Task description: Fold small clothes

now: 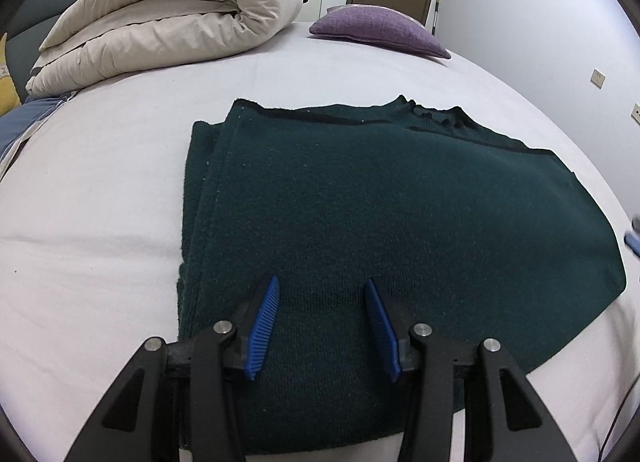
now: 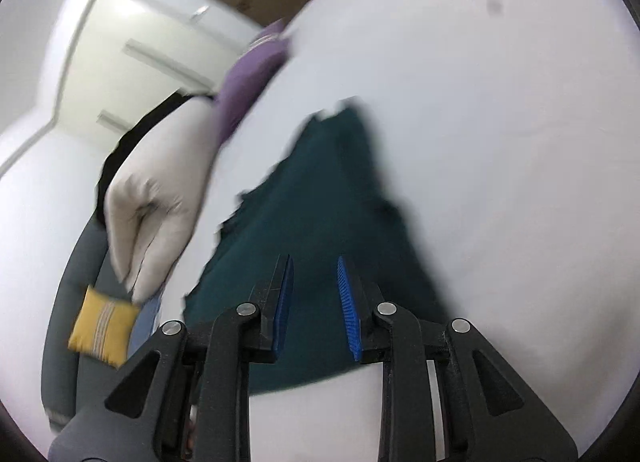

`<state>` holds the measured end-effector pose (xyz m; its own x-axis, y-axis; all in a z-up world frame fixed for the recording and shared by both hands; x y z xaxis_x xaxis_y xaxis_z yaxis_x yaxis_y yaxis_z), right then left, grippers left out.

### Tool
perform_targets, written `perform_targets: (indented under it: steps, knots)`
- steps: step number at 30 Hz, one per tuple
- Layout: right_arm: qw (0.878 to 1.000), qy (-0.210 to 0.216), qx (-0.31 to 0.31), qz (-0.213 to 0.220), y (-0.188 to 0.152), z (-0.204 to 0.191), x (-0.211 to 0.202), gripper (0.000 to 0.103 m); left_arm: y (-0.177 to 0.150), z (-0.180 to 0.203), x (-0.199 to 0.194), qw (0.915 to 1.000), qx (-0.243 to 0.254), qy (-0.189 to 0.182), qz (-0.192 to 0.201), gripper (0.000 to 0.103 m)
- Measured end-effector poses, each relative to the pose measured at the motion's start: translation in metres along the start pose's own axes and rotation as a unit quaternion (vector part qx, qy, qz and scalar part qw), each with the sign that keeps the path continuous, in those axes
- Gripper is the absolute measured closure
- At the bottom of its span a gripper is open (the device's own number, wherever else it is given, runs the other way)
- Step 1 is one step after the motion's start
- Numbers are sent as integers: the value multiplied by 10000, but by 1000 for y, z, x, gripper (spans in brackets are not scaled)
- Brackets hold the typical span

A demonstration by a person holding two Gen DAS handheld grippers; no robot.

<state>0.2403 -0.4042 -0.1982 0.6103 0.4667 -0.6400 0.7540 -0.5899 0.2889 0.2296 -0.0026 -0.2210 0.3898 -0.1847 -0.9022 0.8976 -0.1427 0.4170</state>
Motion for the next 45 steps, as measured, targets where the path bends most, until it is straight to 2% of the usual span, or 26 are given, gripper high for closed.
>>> perform_targets:
  steps: [3,6,11,12,14,16,18,20,23,28,30,32,34,36,39,43,45]
  knots:
    - [9975,143,-630,-295,-7,-52,27,74,0,0,0,10000,1,-7,0,54]
    - [9908,211,-1180,-634,-7,-110,87,66,0,1,0,10000,15,13,5,54]
    - [9801,337,-1544,-1204,-6,-159,153,63,-1,2,1,10000,38,30,15,54]
    - [9786,306,-1602,-1256,-15,-164,154,63,0,2,2,10000,36,16,15,54]
    - [9771,120,-1649,-1340,-12,-164,179,63,0,1,2,10000,32,-1,17,54]
    - [9780,-8,-1461,-1489,-6,-141,200,63,0,1,2,10000,36,-23,23,54]
    - [9827,330,-1125,-1431,11,-118,215,77,-1,1,2,10000,29,-51,29,53]
    - [9873,545,-859,-1223,27,-97,204,75,0,0,2,10000,22,-85,43,53]
    - [9947,561,-462,-730,51,-62,175,75,0,-1,2,9998,-10,-168,58,54]
    - [9999,50,109,95,82,2,97,73,3,-4,-2,9992,-97,-396,53,54]
    - [9982,-422,153,385,83,18,63,44,5,-4,-9,9990,-162,-411,19,54]
    - [9946,-751,100,710,80,30,28,36,9,-3,-22,9985,-312,-449,96,55]
    - [9943,-848,-95,638,70,36,7,35,16,7,-37,9976,-299,-570,240,55]
    - [9946,-934,-236,400,62,40,4,35,24,27,-43,9966,-186,-766,257,55]
    - [9971,-729,-234,17,51,48,6,35,36,60,-38,9926,-119,-1194,168,55]
    - [9974,-385,-23,-609,35,45,44,35,48,103,-15,9845,-115,-1746,-100,55]
    - [9970,-318,126,-695,33,51,49,35,53,123,-3,9815,-36,-1897,-248,55]
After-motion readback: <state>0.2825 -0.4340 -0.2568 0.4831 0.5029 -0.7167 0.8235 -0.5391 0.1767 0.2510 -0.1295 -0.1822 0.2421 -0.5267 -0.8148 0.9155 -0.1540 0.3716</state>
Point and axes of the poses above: each gripper's, at about its wrist camera, not at the fingertips, and x roughly the way its jaws point, z to its right, y to its top, the point moved 9 cm from there along x, roughly the way its jaws point, and after that the axes turned 15 degrees about -z, right-handed, at the moved point
